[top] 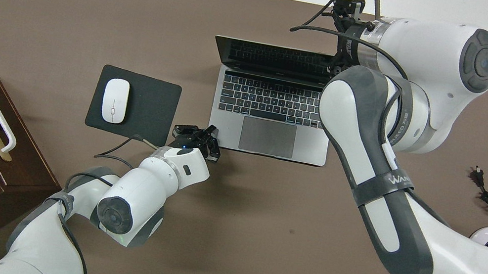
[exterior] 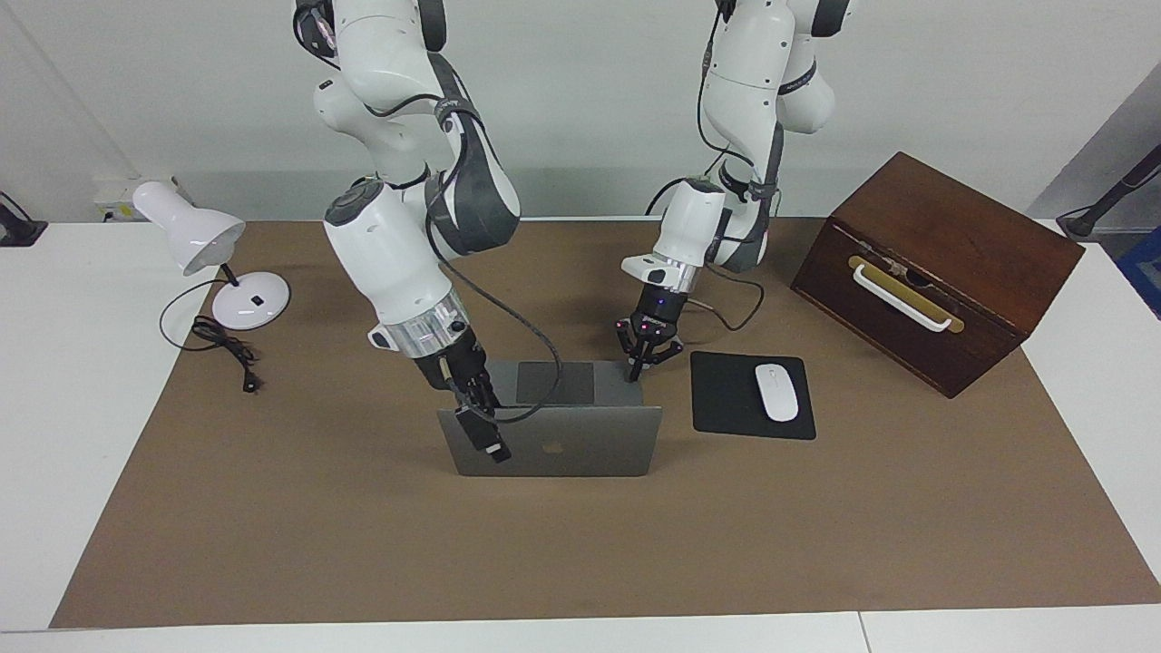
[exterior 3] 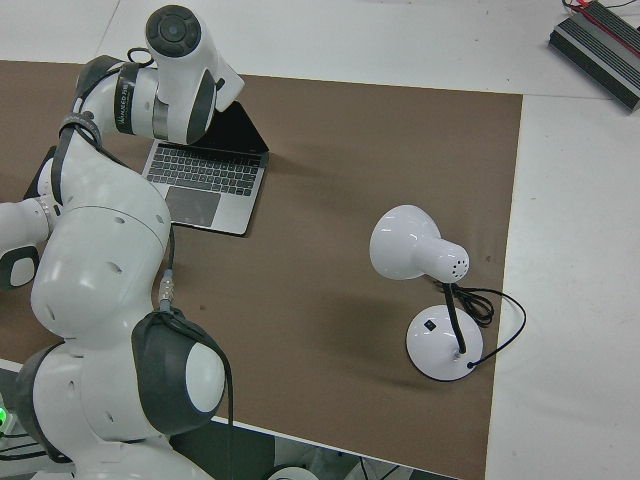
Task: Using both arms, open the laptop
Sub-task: 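Lift the laptop lid upward and away with the right gripper, then push the lid fully open, then withdraw the right gripper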
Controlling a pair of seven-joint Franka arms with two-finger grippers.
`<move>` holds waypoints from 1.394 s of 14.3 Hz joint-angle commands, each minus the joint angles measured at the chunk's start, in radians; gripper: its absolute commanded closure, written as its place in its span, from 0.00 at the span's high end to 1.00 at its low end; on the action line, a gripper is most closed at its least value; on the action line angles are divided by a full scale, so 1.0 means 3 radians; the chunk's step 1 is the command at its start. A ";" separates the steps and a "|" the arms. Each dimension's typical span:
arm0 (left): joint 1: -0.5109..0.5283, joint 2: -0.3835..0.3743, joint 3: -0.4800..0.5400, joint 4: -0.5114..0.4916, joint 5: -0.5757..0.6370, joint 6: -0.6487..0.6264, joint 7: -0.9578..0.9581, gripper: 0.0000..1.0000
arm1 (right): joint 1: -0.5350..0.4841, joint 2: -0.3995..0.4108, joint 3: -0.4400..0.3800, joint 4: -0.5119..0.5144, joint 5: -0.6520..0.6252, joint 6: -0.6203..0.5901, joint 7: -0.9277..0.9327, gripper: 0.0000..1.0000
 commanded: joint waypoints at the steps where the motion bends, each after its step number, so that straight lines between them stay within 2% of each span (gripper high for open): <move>1: 0.0018 0.0209 -0.0013 0.0092 0.0033 0.0050 -0.0017 0.00 | -0.0082 0.0124 0.0008 0.0228 -0.0043 -0.0109 -0.0090 1.00; 8: 0.0018 0.0214 -0.0013 0.0092 0.0028 0.0050 -0.0017 0.00 | -0.0128 0.0150 0.0008 0.0295 -0.0043 -0.0262 -0.0111 1.00; 12: 0.0018 0.0214 -0.0013 0.0092 0.0028 0.0050 -0.0017 0.00 | -0.0179 0.0094 0.0008 0.0407 -0.0043 -0.0681 -0.0085 1.00; 16: 0.0023 0.0209 -0.0013 0.0092 0.0028 0.0050 -0.0022 0.00 | -0.0184 -0.0237 -0.0002 0.0402 -0.0038 -0.1146 -0.0095 1.00; 18: 0.0023 0.0214 -0.0013 0.0092 0.0028 0.0045 -0.0022 0.00 | -0.0261 -0.0467 -0.0012 0.0407 -0.0312 -0.1585 -0.0197 1.00; 20: 0.0023 0.0209 -0.0013 0.0112 0.0018 0.0045 -0.0033 0.00 | -0.0276 -0.0769 -0.0002 0.0407 -0.0701 -0.1867 -0.0660 1.00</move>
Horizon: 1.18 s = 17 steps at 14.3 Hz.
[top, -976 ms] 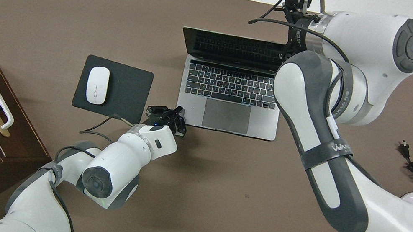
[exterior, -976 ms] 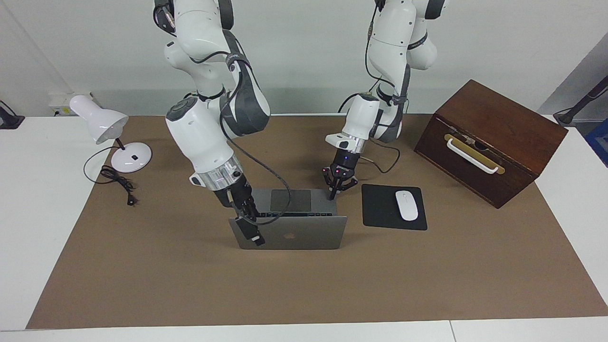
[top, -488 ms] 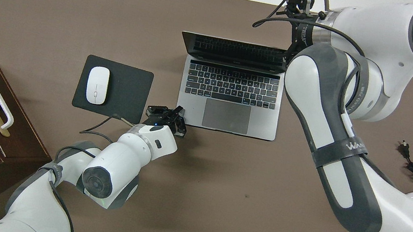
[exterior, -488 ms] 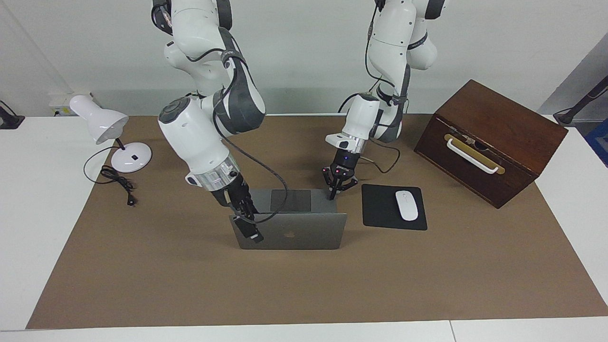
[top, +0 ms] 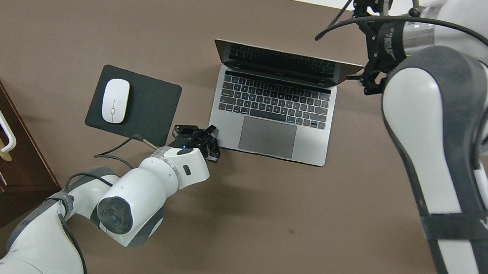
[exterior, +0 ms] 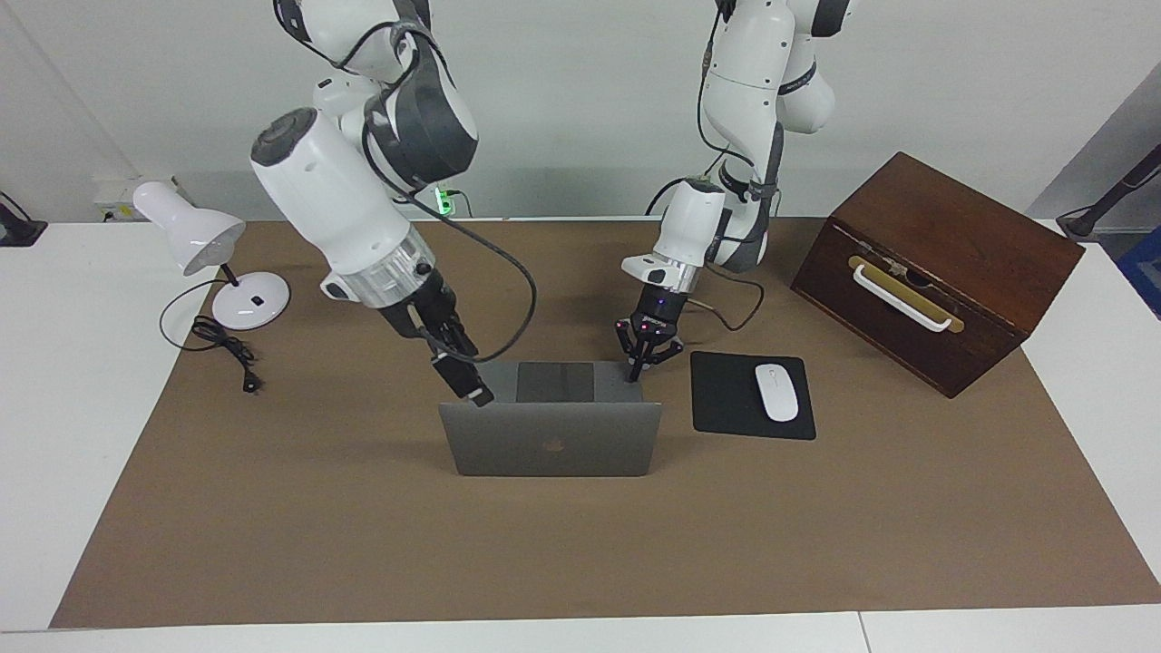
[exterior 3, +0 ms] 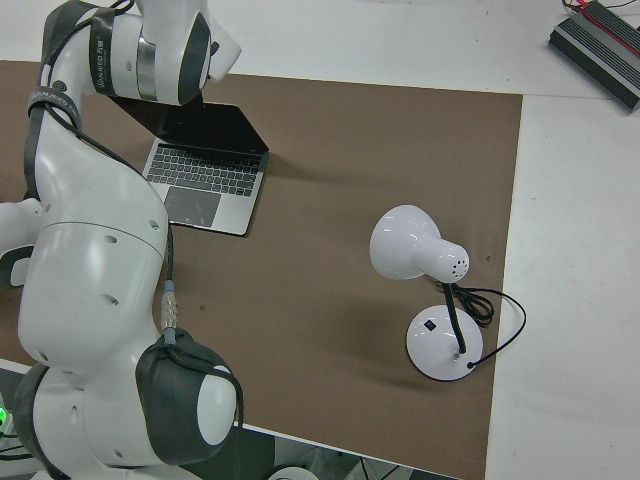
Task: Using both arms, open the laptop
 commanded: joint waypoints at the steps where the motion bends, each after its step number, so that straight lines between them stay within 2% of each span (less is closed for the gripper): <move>1: 0.0023 0.0214 -0.0018 0.0153 0.0013 0.0043 -0.0048 0.00 | -0.0059 -0.0427 0.0028 -0.0062 -0.0398 -0.0381 -0.0628 1.00; 3: 0.0003 0.0198 -0.0018 0.0169 0.0002 0.0043 -0.0185 0.00 | -0.0125 -0.0637 0.0043 -0.0072 -0.0801 -0.0592 -0.1449 1.00; 5: 0.0008 0.0137 -0.0018 0.0169 0.0002 0.0033 -0.0262 0.00 | -0.0217 -0.0786 0.0064 -0.0072 -0.1002 -0.0786 -0.2166 1.00; 9: 0.0029 0.0000 -0.0028 0.0164 -0.0008 -0.0064 -0.0303 0.00 | -0.0452 -0.0878 0.0084 -0.0087 -0.1335 -0.0905 -0.3439 1.00; 13: 0.0044 -0.0404 -0.0023 0.0163 -0.0013 -0.0728 -0.0319 0.00 | -0.0708 -0.0868 0.0090 -0.0199 -0.1401 -0.0777 -0.4132 1.00; 14: 0.0074 -0.0481 -0.0023 0.0164 -0.0013 -0.0840 -0.0319 0.00 | -0.0845 -0.0883 0.0186 -0.0265 -0.1463 -0.0721 -0.4270 1.00; 17: 0.0131 -0.0787 -0.0013 0.0255 -0.0013 -0.1493 -0.0319 0.00 | -0.1616 -0.0965 0.0890 -0.0541 -0.1519 -0.0486 -0.4521 1.00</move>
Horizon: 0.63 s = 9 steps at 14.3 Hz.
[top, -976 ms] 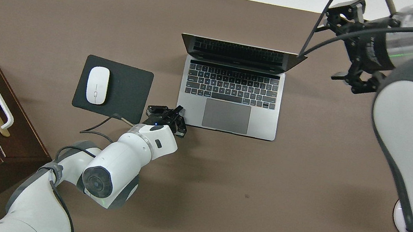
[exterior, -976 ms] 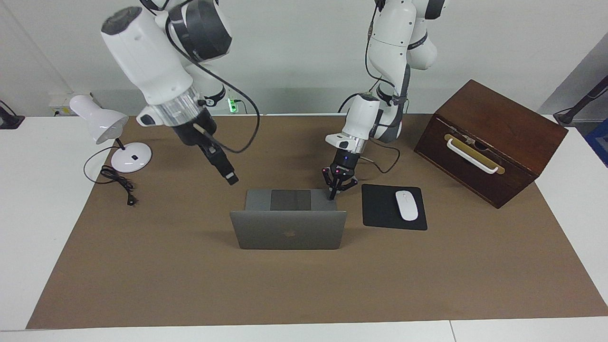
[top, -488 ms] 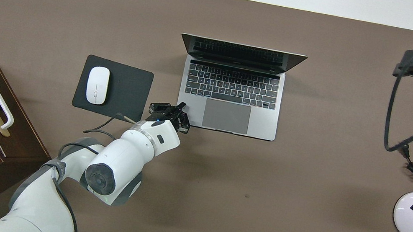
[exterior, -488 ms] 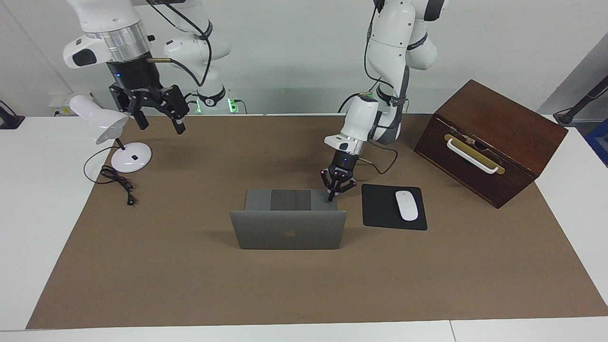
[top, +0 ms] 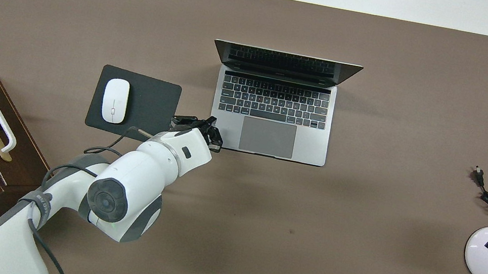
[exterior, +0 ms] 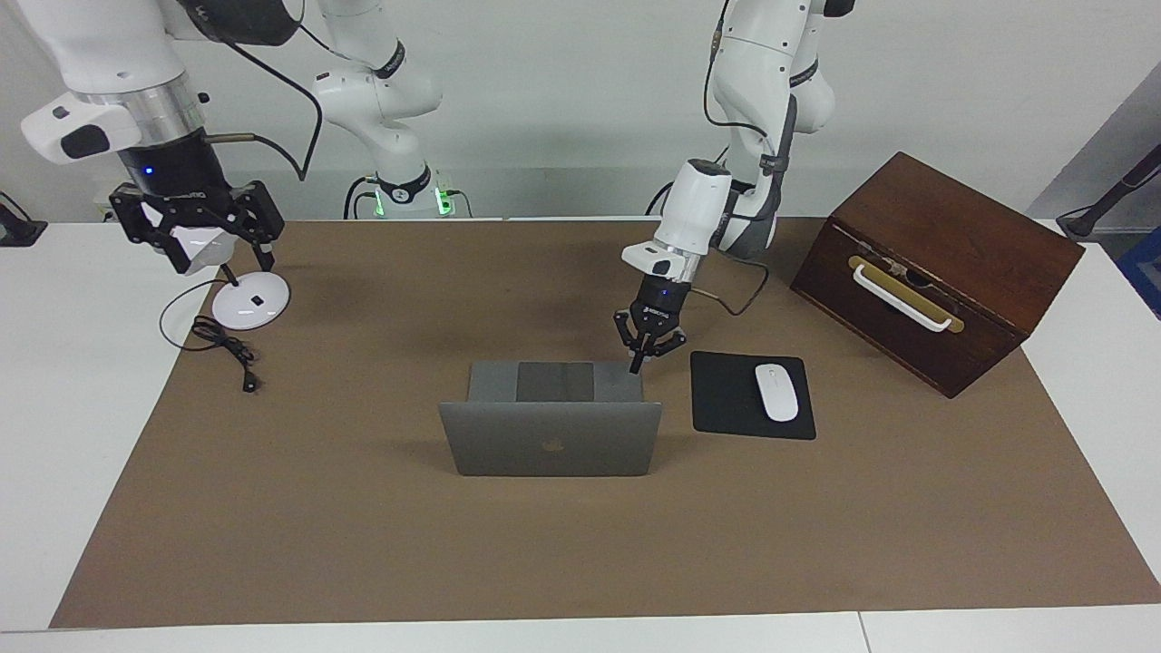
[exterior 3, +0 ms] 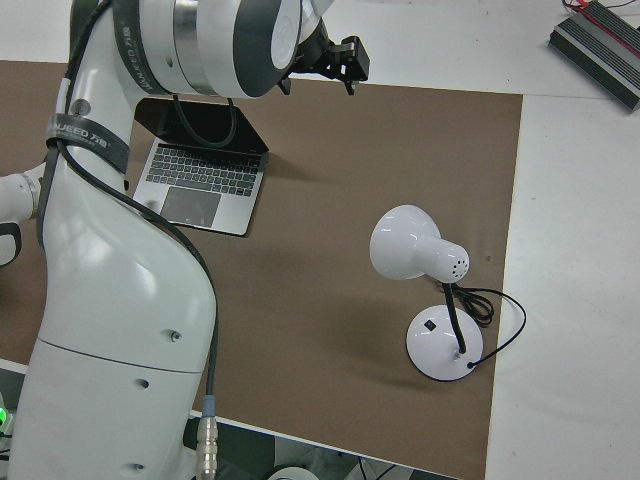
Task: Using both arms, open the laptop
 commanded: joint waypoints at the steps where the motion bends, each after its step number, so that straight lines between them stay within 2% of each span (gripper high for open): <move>1: 0.0105 -0.0358 -0.0014 0.0082 -0.0011 -0.0682 -0.0010 0.00 | -0.0549 -0.0150 0.0538 -0.0341 -0.0151 0.0215 -0.0193 1.00; 5: 0.0197 -0.0619 0.0016 0.0277 -0.0016 -0.1378 -0.0015 0.00 | -0.0806 -0.0161 0.0657 -0.0607 -0.0121 0.0378 -0.0147 1.00; 9: 0.0513 -0.0895 0.0016 0.0721 -0.0016 -0.2486 0.0061 0.00 | -0.0801 -0.0222 0.0656 -0.0638 -0.0111 0.0216 0.0231 1.00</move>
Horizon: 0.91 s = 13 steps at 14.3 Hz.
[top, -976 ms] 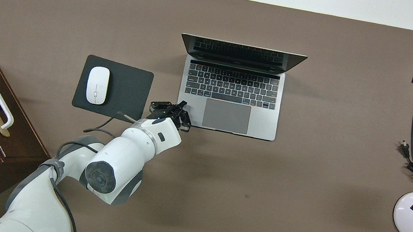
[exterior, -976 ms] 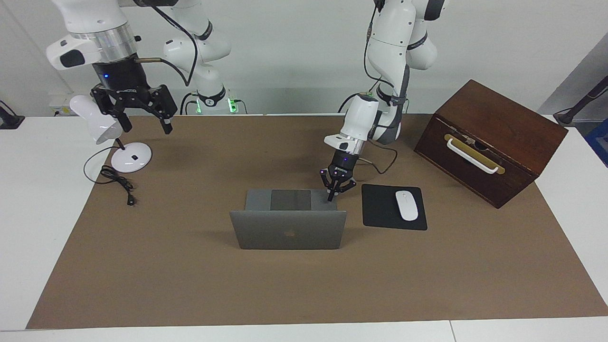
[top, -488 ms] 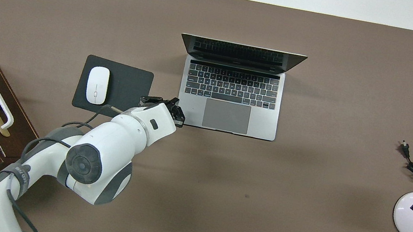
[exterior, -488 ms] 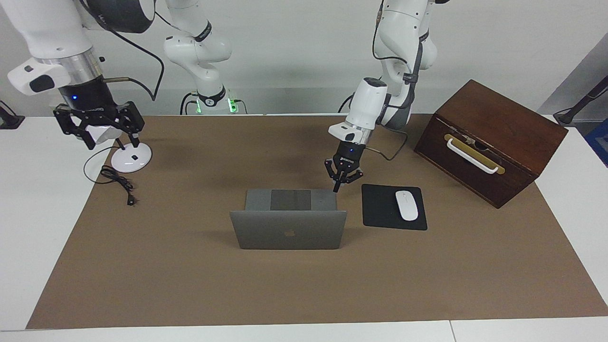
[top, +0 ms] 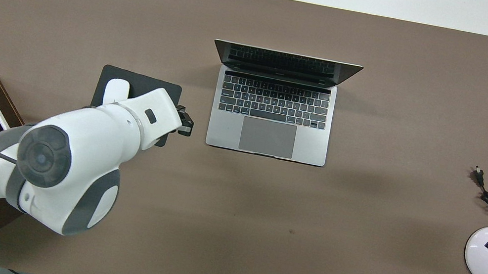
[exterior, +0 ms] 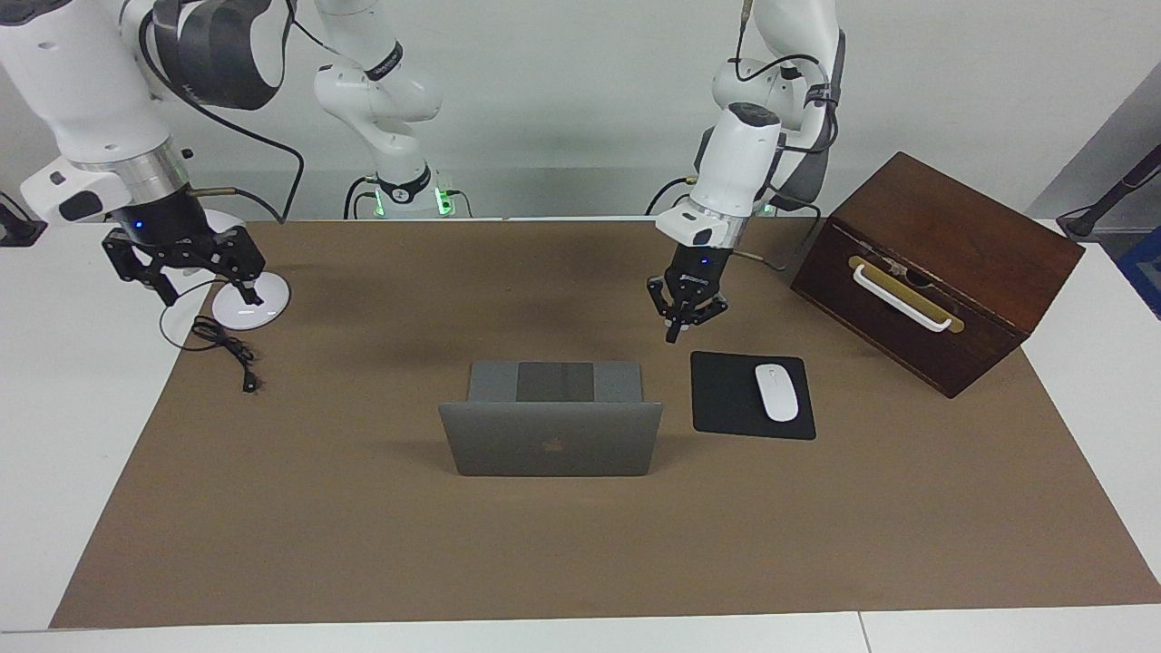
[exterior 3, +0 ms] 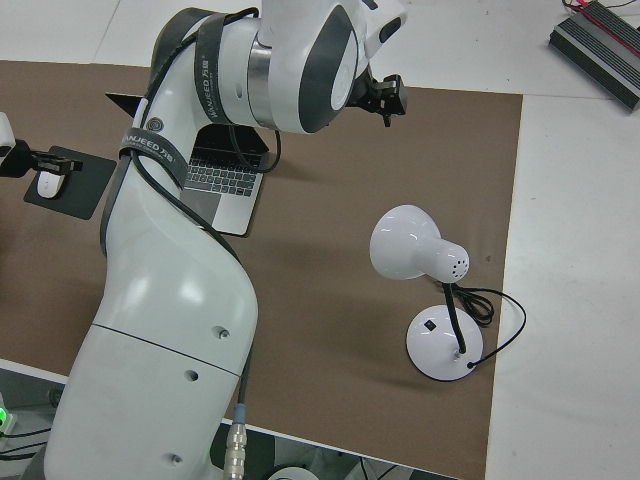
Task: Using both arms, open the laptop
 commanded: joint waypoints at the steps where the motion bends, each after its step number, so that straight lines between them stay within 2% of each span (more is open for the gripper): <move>1: 0.0252 -0.0199 -0.0017 0.0352 -0.0016 -0.0802 0.0134 0.00 | -0.0058 -0.0172 0.0077 -0.0127 -0.0012 -0.0107 0.0173 1.00; 6: 0.0773 -0.0337 -0.0012 0.0751 -0.0016 -0.1668 0.0400 0.00 | -0.0053 -0.0239 0.0102 0.0169 0.0039 -0.0597 0.0372 1.00; 10: 0.1193 -0.0312 -0.0012 0.1181 -0.0011 -0.2399 0.0702 0.00 | 0.0023 -0.0295 0.0107 0.0169 0.0055 -0.0680 0.0597 1.00; 13: 0.1500 -0.0307 -0.0017 0.1284 0.0015 -0.2696 0.0953 0.00 | 0.0160 -0.0295 0.0036 0.0169 0.0055 -0.0721 0.0602 1.00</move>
